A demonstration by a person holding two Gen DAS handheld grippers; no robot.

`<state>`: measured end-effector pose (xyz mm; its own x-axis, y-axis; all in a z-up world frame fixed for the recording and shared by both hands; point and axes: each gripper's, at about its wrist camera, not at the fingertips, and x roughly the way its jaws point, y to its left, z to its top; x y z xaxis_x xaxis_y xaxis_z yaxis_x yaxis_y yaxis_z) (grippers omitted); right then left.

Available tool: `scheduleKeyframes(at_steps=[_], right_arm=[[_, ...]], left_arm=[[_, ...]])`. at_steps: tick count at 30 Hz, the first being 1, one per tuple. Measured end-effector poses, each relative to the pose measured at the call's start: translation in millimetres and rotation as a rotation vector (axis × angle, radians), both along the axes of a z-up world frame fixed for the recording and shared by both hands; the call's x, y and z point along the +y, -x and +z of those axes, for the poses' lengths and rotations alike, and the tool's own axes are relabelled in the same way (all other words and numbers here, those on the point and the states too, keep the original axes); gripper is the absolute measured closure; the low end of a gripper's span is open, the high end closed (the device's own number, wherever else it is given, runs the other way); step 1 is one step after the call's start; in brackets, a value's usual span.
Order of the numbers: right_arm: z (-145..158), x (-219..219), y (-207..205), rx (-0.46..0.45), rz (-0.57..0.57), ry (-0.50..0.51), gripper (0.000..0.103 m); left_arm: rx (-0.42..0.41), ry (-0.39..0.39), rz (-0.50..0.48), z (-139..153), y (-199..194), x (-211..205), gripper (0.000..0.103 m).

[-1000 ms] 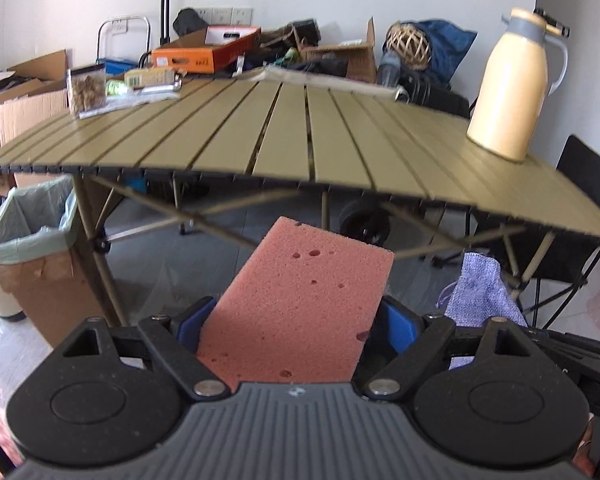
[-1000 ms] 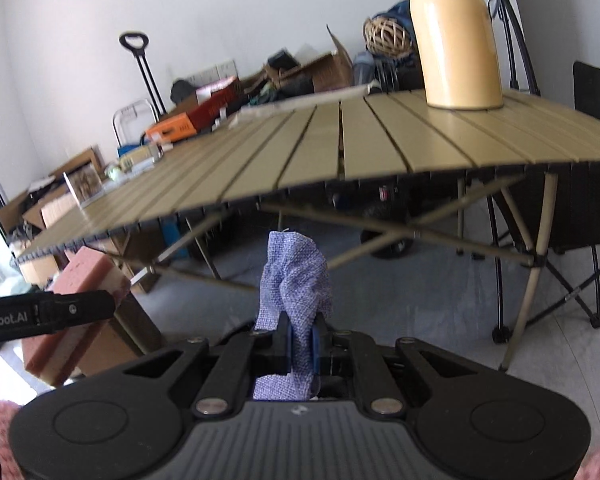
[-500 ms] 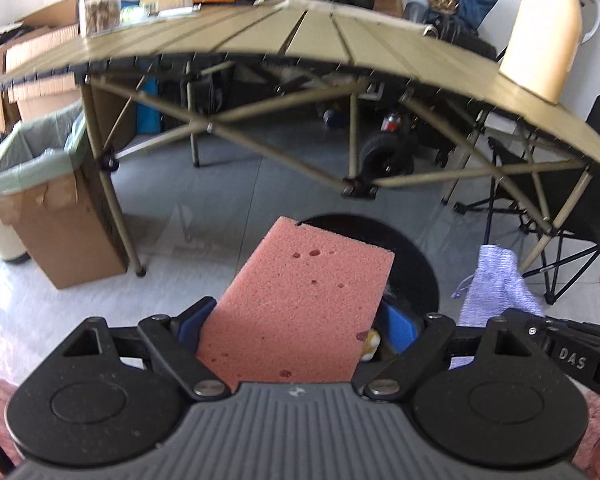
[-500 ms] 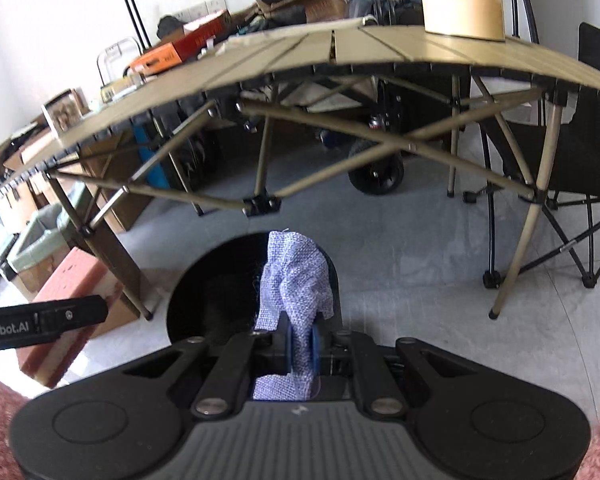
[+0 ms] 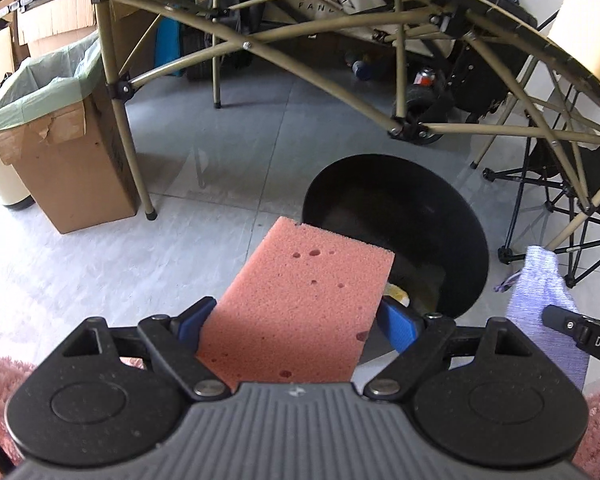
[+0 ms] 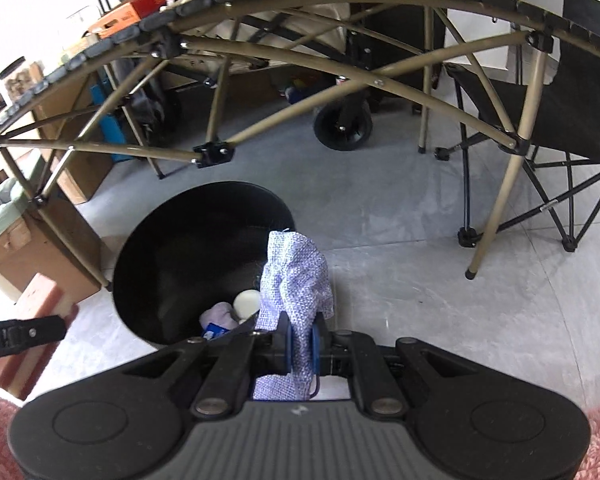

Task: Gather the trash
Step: 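Lift the sponge and pouch and carry them down over the black bin, then lower the left tool into the bin and open it to drop the pink sponge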

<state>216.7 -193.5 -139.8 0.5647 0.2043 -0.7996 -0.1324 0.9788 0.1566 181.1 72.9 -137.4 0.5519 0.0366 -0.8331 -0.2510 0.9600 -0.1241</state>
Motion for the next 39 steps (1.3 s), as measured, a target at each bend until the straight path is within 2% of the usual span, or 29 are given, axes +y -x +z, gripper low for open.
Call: scheduleKeyframes(at_steps=[18, 39], right_arm=[[-13.1, -13.3, -25.6, 0.033, -0.066, 0.006, 0.094], [-31.7, -44.6, -45.2, 0.075, -0.164, -0.005, 0.094]], left_arm=[[0.039, -0.038, -0.011, -0.8, -23.0, -14.1, 0.016], [0.07, -0.056, -0.098, -3.7, -93.4, -73.2, 0.016]])
